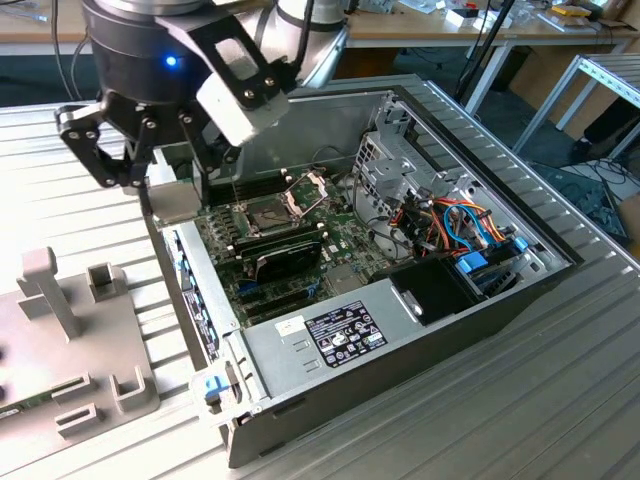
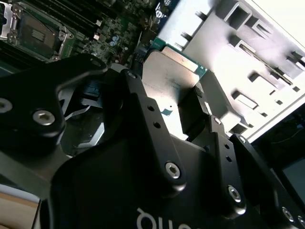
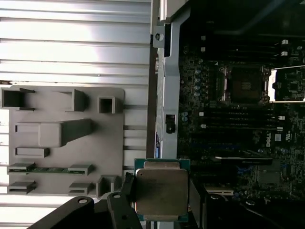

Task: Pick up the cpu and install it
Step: 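Pick up the cpu and move it towards the insertion slot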

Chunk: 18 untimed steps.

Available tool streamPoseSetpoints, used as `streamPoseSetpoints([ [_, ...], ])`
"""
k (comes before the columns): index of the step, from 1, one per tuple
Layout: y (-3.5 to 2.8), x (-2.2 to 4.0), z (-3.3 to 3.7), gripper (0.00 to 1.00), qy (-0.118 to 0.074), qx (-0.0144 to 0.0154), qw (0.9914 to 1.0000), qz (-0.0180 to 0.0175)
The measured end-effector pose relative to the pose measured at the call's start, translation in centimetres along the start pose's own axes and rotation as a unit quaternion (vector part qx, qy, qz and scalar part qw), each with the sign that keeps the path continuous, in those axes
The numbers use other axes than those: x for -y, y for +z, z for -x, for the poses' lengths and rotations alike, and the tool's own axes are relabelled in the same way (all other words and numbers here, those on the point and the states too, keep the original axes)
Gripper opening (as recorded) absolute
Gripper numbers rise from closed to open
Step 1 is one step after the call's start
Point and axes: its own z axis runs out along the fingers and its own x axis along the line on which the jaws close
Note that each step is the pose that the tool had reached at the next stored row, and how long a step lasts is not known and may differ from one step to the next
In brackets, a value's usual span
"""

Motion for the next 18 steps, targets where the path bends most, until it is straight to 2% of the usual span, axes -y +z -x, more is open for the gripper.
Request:
streamPoseSetpoints([
  [1,0.01,0.01,0.44,0.55,0.000,0.0000,1.00000,0.0000],
  [6,0.05,0.05,1.82,0.55,0.000,0.0000,1.00000,0.0000],
  [9,0.07,0.07,2.37,0.55,0.000,0.0000,1.00000,0.0000],
  [18,0.08,0.07,2.50,0.55,0.000,0.0000,1.00000,0.0000],
])
